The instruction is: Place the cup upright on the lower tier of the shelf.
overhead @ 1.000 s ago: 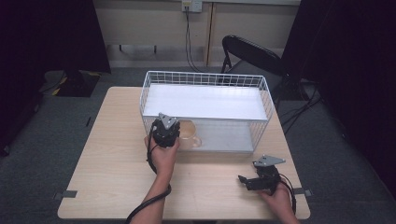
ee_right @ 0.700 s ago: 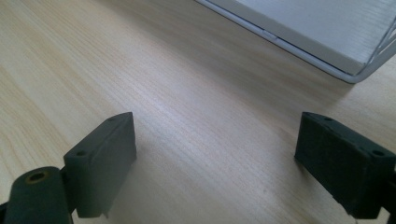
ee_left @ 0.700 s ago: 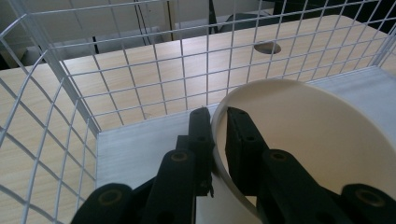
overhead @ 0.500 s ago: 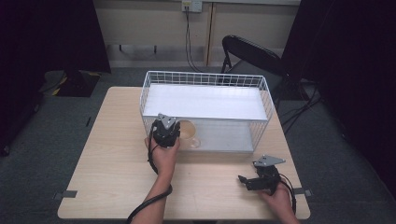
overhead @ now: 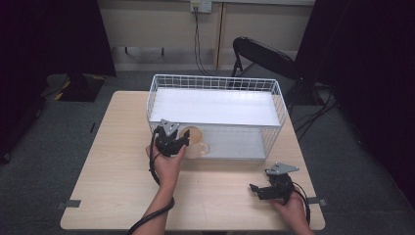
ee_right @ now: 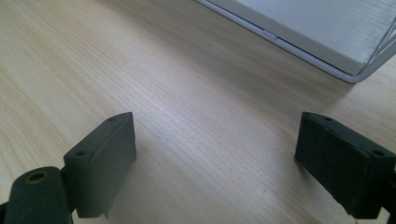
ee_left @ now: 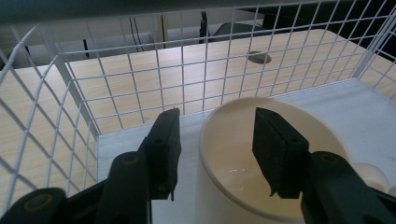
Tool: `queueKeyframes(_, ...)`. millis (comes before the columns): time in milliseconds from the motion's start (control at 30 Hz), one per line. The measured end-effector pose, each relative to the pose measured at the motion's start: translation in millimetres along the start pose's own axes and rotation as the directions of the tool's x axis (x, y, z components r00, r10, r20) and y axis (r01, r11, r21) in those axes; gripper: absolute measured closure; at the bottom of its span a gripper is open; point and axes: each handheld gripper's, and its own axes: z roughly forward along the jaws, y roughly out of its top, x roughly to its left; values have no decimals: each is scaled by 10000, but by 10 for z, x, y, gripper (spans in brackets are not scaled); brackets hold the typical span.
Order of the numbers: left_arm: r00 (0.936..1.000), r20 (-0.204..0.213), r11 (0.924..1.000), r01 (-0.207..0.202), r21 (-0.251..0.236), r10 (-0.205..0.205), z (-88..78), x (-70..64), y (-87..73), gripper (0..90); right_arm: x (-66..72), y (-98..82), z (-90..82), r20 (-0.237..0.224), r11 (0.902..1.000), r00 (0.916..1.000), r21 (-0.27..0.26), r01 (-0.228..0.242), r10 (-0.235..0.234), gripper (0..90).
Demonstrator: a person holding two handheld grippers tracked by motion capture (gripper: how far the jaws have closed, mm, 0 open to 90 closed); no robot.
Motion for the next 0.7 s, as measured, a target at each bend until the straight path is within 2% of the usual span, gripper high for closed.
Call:
queueKeyframes(67, 9999, 124, 9999, -23, -105, 24, -45, 14, 12, 478, 0, 0, 0, 2, 10000, 10000, 1, -1, 1, 118)
queueKeyframes(267, 9984, 552, 9999, -120, -26, 121, -164, 4, 3, 442, 0, 0, 0, 0, 10000, 10000, 1, 1, -1, 118)
queueKeyframes(333, 9971, 740, 9998, -200, 23, 198, -224, -10, -31, 425, 0, 0, 0, 2, 10000, 10000, 1, 0, 0, 118)
queueKeyframes(400, 9968, 746, 9996, -295, -17, 295, -253, -24, -65, 416, 0, 0, 0, 2, 10000, 10000, 0, 2, -2, 118)
queueKeyframes(567, 9954, 917, 9995, -297, 55, 291, -281, -27, -133, 406, 0, 0, 0, 2, 10000, 10000, 0, 3, -3, 118)
queueKeyframes(700, 9935, 1044, 9986, -487, 197, 464, -257, -73, -188, 402, 0, 0, 0, 2, 10000, 10000, 1, 0, 0, 118)
